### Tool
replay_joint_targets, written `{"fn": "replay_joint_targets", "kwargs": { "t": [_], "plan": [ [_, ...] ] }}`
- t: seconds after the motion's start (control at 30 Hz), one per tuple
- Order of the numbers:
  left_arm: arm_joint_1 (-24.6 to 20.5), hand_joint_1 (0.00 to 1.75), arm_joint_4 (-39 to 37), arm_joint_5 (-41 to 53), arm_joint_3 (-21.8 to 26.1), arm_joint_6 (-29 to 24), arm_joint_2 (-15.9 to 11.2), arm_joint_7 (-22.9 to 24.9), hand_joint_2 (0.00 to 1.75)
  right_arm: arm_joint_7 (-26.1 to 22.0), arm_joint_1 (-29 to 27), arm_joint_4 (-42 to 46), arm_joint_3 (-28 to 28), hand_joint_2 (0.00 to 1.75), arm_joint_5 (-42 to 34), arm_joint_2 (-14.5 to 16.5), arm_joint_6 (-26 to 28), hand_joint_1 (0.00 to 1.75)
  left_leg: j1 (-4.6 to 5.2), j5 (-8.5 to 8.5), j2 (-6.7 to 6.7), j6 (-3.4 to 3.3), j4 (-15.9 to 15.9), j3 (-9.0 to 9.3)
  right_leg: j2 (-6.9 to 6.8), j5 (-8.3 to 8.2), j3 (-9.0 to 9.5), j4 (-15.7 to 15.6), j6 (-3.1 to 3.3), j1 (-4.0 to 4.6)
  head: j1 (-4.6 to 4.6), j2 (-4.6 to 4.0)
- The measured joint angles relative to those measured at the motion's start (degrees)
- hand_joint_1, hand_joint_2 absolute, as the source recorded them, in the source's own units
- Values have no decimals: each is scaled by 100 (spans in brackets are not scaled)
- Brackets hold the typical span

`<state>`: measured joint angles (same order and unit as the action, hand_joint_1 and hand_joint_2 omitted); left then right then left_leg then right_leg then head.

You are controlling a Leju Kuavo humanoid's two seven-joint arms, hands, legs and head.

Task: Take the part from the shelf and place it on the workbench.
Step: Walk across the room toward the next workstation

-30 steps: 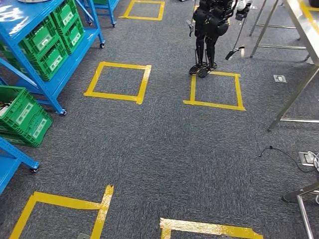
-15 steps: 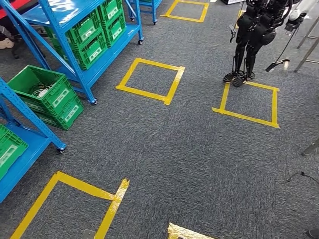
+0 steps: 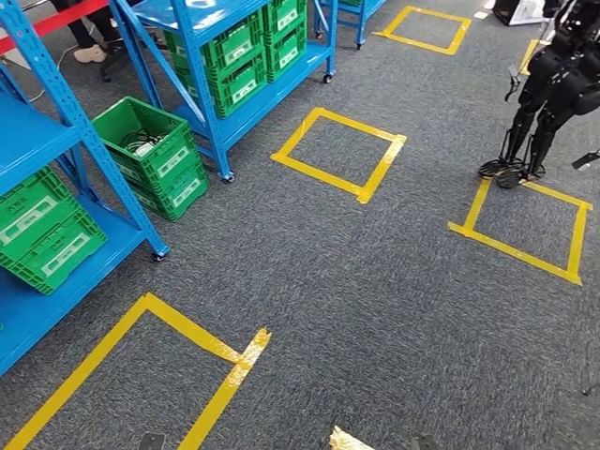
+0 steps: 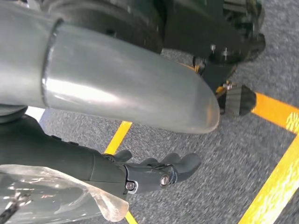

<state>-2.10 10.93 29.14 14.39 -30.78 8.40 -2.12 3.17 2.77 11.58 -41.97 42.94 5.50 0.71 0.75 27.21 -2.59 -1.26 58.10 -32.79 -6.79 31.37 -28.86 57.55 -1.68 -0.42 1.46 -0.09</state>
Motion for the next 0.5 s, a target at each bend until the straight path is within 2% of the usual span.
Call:
{"fn": "replay_joint_targets", "kwargs": {
  "t": [0.07, 0.1, 0.13, 0.17, 0.2, 0.23, 0.27, 0.3, 0.33, 0.37, 0.4, 0.43, 0.47, 0.5],
  "plan": [
    [26, 0, 0, -19, 52, 20, 3, 77, 0, 10, 6, 0, 25, 0, 33, 1, -6, 0, -38, -26, 122, -64, -47, 28, 303, 203, -116, 279, -49, -27, 19, 0],
    [26, 0, 0, -20, 73, 24, 10, 102, 0, 20, 1, 0, 39, 0, 54, 1, -6, 0, -50, -31, 184, -87, -54, 29, 488, 376, -280, 607, -61, -39, 34, 0],
    [22, 0, 0, -18, 88, 27, 18, 121, 0, 31, -12, -1, 54, 0, 75, 1, -9, 0, -55, -30, 257, -104, -53, 24, 596, 556, -486, 1015, -69, -46, 44, 0],
    [22, 0, 0, -16, 96, 28, 25, 134, 0, 40, -28, -2, 69, 0, 99, 1, -12, 0, -55, -29, 335, -113, -51, 23, 639, 679, -686, 1384, -77, -47, 50, 0],
    [27, 0, 0, -17, 103, 27, 28, 138, 0, 37, -44, -4, 87, 0, 119, 1, -15, 0, -55, -27, 415, -115, -49, 27, 653, 700, -823, 1601, -82, -47, 48, 0],
    [35, 0, 0, -19, 113, 27, 28, 140, 0, 25, -55, -5, 101, 0, 133, 1, -18, 0, -56, -24, 498, -114, -43, 32, 662, 598, -859, 1594, -83, -49, 48, 0],
    [42, 0, 0, -20, 124, 25, 27, 137, 0, 7, -60, -6, 109, 0, 147, 1, -12, 0, -59, -20, 582, -107, -32, 37, 687, 391, -784, 1353, -81, -54, 47, 0],
    [46, 0, 0, -20, 133, 20, 27, 132, 0, -10, -60, -7, 116, 0, 161, 1, 1, 0, -66, -10, 664, -92, -15, 39, 769, 149, -635, 961, -79, -66, 48, 0],
    [44, 0, 0, -20, 142, 13, 27, 118, 0, -20, -59, -8, 120, 0, 178, 1, 19, 0, -64, 5, 743, -66, 12, 29, 917, -19, -478, 580, -78, -82, 49, 0],
    [41, 0, 0, -19, 153, 3, 27, 96, 0, -21, -57, -9, 124, 0, 197, 3, 44, 0, -67, 16, 820, -37, 39, 12, 1048, -116, -341, 296, -72, -98, 45, 0],
    [41, 0, 0, -19, 170, -9, 27, 66, 0, -19, -56, -11, 131, 0, 216, 9, 67, 0, -71, 19, 886, -2, 57, -10, 1144, -135, -260, 147, -63, -104, 44, 0],
    [46, 0, 0, -20, 190, -23, 26, 29, 0, -12, -55, -13, 143, 0, 236, 15, 81, 0, -77, 10, 951, 34, 62, -30, 1168, -109, -227, 120, -42, -98, 39, 0],
    [56, 0, 0, -24, 211, -39, 23, -5, 0, -8, -54, -14, 158, 0, 258, 25, 91, 0, -89, -3, 1014, 67, 56, -46, 1106, -118, -206, 110, -9, -96, 37, 0],
    [69, 0, 0, -28, 226, -55, 18, -37, 0, -3, -51, -15, 177, 0, 281, 37, 98, 0, -92, 0, 990, 99, 64, -56, 1038, -130, -198, 96, 28, -95, 37, 0]
  ]
}}
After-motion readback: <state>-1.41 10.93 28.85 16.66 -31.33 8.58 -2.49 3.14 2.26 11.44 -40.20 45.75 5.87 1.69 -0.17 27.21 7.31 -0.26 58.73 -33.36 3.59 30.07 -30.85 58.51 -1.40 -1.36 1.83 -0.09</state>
